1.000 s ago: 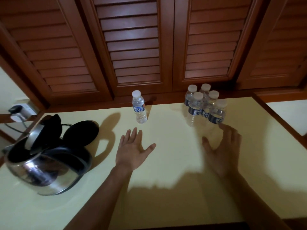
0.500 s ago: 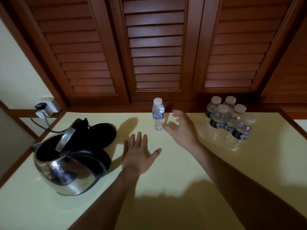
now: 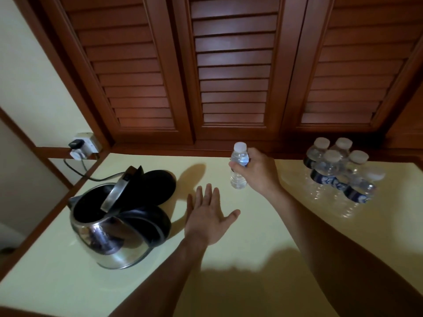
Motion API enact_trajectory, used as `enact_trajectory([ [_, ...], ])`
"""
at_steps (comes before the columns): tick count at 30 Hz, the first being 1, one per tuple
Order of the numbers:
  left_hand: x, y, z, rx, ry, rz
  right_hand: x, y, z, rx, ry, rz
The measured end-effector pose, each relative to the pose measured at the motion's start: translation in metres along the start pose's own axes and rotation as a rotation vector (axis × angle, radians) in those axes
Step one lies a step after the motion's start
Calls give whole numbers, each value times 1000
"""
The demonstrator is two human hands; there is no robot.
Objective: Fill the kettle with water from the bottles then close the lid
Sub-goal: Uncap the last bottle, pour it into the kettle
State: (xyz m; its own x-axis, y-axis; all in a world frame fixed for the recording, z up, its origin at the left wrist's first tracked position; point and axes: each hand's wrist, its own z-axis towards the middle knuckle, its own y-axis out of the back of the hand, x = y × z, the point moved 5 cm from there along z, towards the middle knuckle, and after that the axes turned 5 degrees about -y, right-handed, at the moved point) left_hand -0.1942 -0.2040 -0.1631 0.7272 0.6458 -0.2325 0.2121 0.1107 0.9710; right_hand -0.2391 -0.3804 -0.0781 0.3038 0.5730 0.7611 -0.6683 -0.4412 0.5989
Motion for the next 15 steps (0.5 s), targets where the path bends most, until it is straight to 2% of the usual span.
enact_trajectory([
  [3, -2, 5, -3, -68, -41, -50, -3, 15, -19, 6, -26, -23],
  [6, -12, 15, -17, -217, -198, -209, -8, 31, -48, -9, -25, -96],
  [8, -20, 18, -30, -255, -281, -321, -9, 41, -69, -13, -44, -83],
  [15, -38, 31, -73, -316, -300, -681, 20, 67, -137, 40, -50, 51],
])
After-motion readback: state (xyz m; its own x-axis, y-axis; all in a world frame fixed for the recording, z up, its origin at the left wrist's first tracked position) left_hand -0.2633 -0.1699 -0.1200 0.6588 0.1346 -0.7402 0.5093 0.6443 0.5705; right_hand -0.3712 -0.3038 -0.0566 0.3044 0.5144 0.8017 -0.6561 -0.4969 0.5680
